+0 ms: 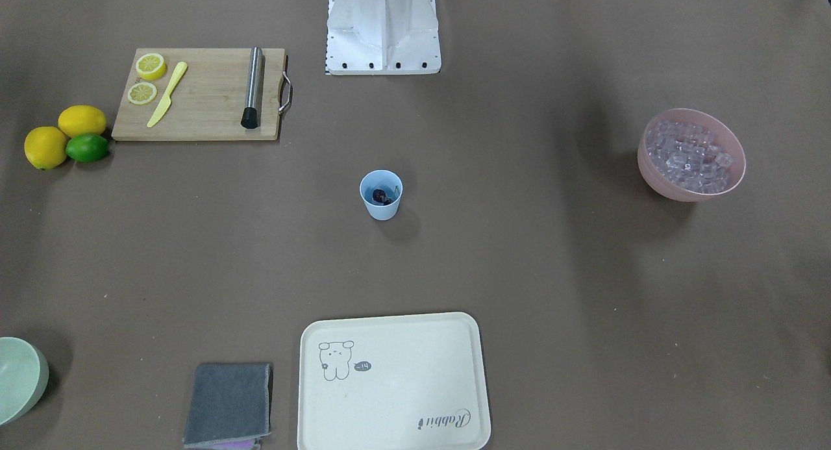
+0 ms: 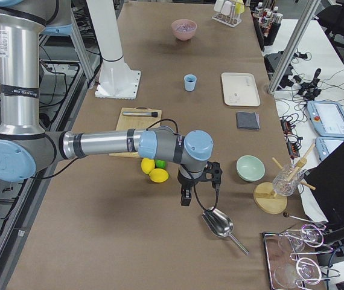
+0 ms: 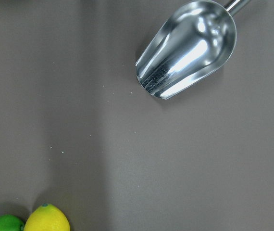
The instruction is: Put ice and cherries in cup
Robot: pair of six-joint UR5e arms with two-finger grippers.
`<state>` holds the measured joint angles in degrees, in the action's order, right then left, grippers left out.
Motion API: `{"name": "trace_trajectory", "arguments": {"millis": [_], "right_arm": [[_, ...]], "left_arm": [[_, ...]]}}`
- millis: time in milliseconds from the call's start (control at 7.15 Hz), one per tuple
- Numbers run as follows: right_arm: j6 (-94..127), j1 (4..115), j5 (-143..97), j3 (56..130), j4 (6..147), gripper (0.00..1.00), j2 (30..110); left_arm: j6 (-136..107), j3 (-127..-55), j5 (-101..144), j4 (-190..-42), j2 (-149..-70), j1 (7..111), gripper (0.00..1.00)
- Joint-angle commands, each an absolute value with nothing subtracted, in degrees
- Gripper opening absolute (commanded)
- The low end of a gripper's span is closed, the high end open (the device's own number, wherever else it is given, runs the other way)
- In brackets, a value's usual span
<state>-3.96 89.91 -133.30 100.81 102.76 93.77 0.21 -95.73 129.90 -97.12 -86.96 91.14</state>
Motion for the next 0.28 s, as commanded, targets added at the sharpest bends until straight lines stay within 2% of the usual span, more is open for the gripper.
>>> {"name": "trace_trajectory", "arguments": {"millis": [0,140], "right_arm": [[-4.0,89.9,-133.3,101.1,102.7,1.0,93.8],[-4.0,89.9,-133.2,101.0,102.8,1.0,93.8]], "left_arm": [[0.2,-95.7,129.9,-97.1,-86.8,91.1,0.98],[0.2,-95.7,129.9,-97.1,-86.8,91.1,0.98]]}}
